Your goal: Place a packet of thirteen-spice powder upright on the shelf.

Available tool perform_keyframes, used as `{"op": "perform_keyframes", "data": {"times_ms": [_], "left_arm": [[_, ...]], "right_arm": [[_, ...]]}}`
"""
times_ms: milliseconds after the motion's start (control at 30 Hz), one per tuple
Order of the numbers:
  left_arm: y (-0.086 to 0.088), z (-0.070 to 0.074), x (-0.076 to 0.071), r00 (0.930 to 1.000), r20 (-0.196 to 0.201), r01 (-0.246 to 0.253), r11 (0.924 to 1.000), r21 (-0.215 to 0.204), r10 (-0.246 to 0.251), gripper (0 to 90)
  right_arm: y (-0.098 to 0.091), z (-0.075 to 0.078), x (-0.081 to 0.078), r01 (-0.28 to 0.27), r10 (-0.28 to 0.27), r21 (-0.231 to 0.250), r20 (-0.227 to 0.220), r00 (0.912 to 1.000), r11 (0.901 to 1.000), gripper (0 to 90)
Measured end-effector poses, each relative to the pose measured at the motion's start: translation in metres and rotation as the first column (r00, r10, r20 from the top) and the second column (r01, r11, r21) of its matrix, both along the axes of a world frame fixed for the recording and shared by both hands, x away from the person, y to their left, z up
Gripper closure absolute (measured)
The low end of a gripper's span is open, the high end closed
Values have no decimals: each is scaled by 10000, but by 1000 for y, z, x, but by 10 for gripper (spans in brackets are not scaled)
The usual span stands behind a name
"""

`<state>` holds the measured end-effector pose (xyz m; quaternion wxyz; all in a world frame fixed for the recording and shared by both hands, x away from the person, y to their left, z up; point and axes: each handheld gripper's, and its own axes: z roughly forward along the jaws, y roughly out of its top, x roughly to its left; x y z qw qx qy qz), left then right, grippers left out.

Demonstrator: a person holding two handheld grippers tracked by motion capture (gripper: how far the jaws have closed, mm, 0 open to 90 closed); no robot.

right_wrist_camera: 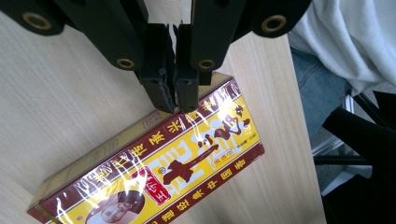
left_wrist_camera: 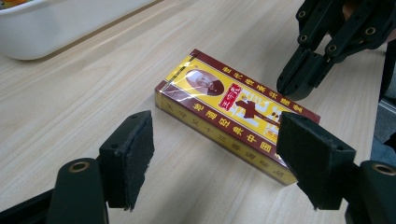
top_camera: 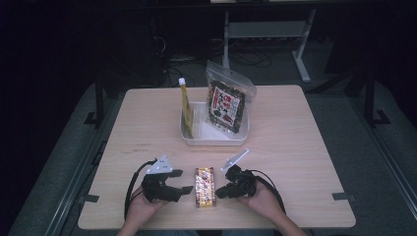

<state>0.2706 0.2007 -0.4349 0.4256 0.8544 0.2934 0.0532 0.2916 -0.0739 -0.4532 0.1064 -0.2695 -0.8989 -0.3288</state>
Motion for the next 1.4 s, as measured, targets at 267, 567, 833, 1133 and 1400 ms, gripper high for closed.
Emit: {"op": "perform_keyframes", "data": {"times_ms": [267,567,833,1133,1400], "left_arm": [[2,0,-1,10000,-20,-3,10000,-34,3,261],[3,2,-1,10000,17,22,10000,-22,-22,261],[6,2,-1,10000,37,-18,10000,-64,18,259],[9,2,-2,9999,64,-94,10000,21,94,256],[6,-1,-3,9999,26,-113,9999,117,112,239]], "right_arm": [[7,1,-3,-155,155,81,-80,9998,9998,834],[12,2,-10,-464,466,156,-161,9988,9988,828],[29,1,-10,-703,710,429,-140,9974,9966,812],[45,1,-5,-786,790,608,-53,9969,9950,798],[35,8,1,-360,341,574,342,9988,9977,737]]}}
